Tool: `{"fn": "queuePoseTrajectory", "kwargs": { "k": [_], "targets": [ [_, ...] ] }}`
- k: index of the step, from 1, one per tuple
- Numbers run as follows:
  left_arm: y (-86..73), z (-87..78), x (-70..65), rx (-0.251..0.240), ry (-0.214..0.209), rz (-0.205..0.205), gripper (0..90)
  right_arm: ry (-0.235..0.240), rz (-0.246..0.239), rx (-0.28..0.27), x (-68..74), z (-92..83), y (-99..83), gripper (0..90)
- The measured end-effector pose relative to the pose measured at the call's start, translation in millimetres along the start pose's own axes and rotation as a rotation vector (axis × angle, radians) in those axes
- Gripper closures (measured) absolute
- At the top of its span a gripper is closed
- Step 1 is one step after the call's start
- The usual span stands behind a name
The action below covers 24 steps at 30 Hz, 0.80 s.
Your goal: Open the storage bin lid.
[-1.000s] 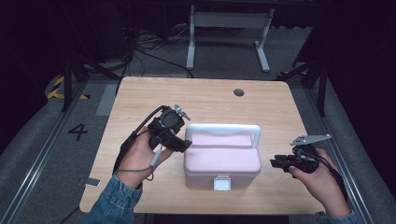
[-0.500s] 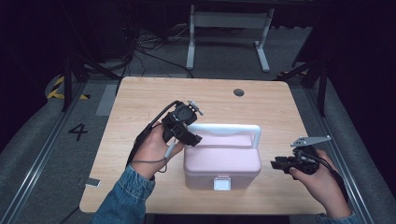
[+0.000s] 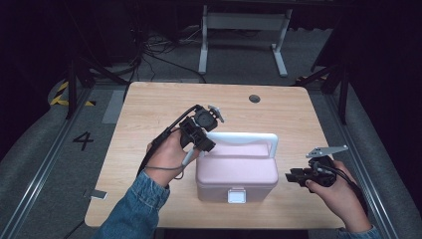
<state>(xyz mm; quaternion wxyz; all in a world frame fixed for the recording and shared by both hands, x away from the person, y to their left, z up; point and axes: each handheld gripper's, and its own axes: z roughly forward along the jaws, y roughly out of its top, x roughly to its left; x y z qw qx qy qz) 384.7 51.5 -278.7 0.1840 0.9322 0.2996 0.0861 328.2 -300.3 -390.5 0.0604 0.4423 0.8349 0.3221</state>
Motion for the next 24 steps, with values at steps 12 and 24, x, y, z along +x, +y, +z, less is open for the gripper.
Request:
{"fn": "queuePoseTrajectory", "kwargs": {
  "k": [12,24],
  "targets": [
    [2.5,-4.8,-3.9,-0.004,0.021,0.031,70.0,-0.003,-0.003,-0.006,-0.2,-0.9,-0.1,65.7],
    [7.2,-12.6,4.2,-0.016,-0.015,0.019,70.2,0.000,-0.007,-0.012,0.6,-3.5,0.6,65.4]
  ]
}}
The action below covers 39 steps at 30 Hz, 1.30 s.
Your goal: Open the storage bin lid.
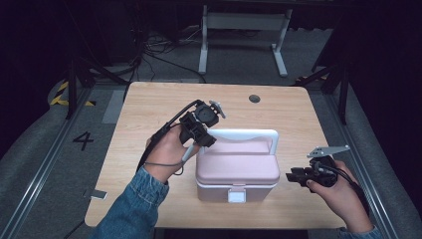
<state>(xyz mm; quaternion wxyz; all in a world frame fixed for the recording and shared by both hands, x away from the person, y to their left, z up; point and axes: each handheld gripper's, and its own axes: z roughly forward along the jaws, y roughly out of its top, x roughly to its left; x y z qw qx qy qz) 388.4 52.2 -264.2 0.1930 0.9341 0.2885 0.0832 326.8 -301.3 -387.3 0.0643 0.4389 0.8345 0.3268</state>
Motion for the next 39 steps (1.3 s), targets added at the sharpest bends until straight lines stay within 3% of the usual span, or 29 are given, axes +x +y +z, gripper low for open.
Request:
{"fn": "queuePoseTrajectory", "kwargs": {
  "k": [12,19,20,23,28,39],
  "targets": [
    [6.6,-8.9,7.5,-0.024,0.000,-0.023,69.9,0.006,-0.008,-0.011,3.1,-4.5,1.5,64.9],
    [9.2,-10.1,11.1,-0.017,-0.008,-0.032,69.9,0.030,-0.057,-0.052,14.4,-17.1,6.2,60.6],
    [10.2,-10.5,12.7,-0.012,-0.015,-0.032,69.9,0.031,-0.089,-0.083,19.9,-25.2,8.6,58.5],
    [11.2,-10.6,13.6,-0.012,-0.015,-0.039,70.0,0.043,-0.125,-0.112,26.4,-33.5,10.7,55.9],
    [12.4,-10.8,15.1,-0.012,-0.016,-0.040,69.9,0.051,-0.172,-0.127,35.6,-40.5,15.4,52.7],
    [13.5,-11.3,19.0,-0.013,-0.021,-0.053,69.8,0.006,-0.302,-0.193,55.3,-47.1,37.4,41.7]
  ]
}}
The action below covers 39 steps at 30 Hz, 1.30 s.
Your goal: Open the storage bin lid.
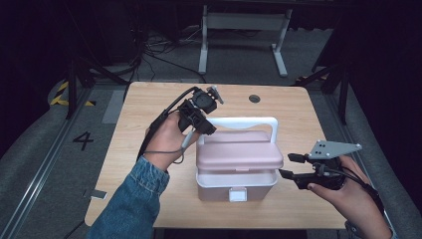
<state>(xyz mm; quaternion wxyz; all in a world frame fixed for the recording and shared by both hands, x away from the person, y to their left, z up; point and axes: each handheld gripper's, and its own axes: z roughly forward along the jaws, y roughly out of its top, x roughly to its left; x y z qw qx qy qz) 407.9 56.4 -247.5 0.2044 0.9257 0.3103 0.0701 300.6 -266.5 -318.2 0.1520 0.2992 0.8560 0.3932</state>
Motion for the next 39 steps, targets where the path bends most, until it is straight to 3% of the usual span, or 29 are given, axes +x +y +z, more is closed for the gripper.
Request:
{"fn": "queuePoseTrajectory", "kwargs": {
  "k": [12,14,17,20,32,39],
  "targets": [
    [-0.9,0.2,0.2,-0.006,0.006,0.000,69.4,-0.017,-0.134,-0.027,11.6,7.7,12.0,41.0],
    [-1.7,-0.6,-0.1,-0.019,0.028,0.004,67.3,-0.032,-0.157,-0.026,12.9,7.4,13.7,41.0],
    [-4.2,-5.8,-1.3,-0.043,0.060,-0.001,54.7,-0.040,-0.175,-0.020,13.1,6.9,15.3,41.1],
    [-8.5,-13.3,-0.3,-0.066,0.073,-0.010,52.3,-0.046,-0.189,-0.014,13.4,7.0,16.8,41.0],
    [-34.7,-32.4,10.9,-0.130,0.110,-0.066,50.7,-0.074,-0.239,-0.045,13.8,6.3,27.4,39.4],
    [-54.4,-31.2,23.0,-0.104,0.113,-0.104,51.1,-0.075,-0.241,-0.087,7.1,5.4,39.4,40.6]
  ]
}}
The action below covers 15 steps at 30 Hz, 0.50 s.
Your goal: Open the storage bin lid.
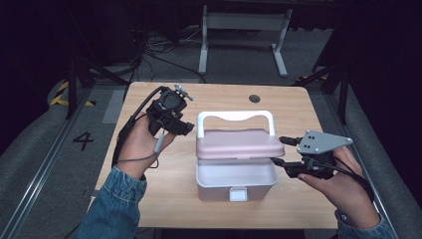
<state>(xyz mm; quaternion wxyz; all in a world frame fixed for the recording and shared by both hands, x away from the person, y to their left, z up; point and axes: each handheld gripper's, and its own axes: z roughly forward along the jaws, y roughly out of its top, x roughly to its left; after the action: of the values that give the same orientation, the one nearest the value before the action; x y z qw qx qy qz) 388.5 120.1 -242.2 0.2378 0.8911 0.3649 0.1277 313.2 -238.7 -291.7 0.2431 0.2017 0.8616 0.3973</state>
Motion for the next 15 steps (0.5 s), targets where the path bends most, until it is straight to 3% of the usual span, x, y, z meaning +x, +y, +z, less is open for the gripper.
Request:
{"fn": "queuePoseTrajectory", "kwargs": {
  "k": [15],
  "targets": [
    [-37.8,23.9,16.0,0.040,-0.049,-0.078,52.5,-0.008,-0.005,-0.041,-22.7,7.2,21.5,45.0]
  ]
}}
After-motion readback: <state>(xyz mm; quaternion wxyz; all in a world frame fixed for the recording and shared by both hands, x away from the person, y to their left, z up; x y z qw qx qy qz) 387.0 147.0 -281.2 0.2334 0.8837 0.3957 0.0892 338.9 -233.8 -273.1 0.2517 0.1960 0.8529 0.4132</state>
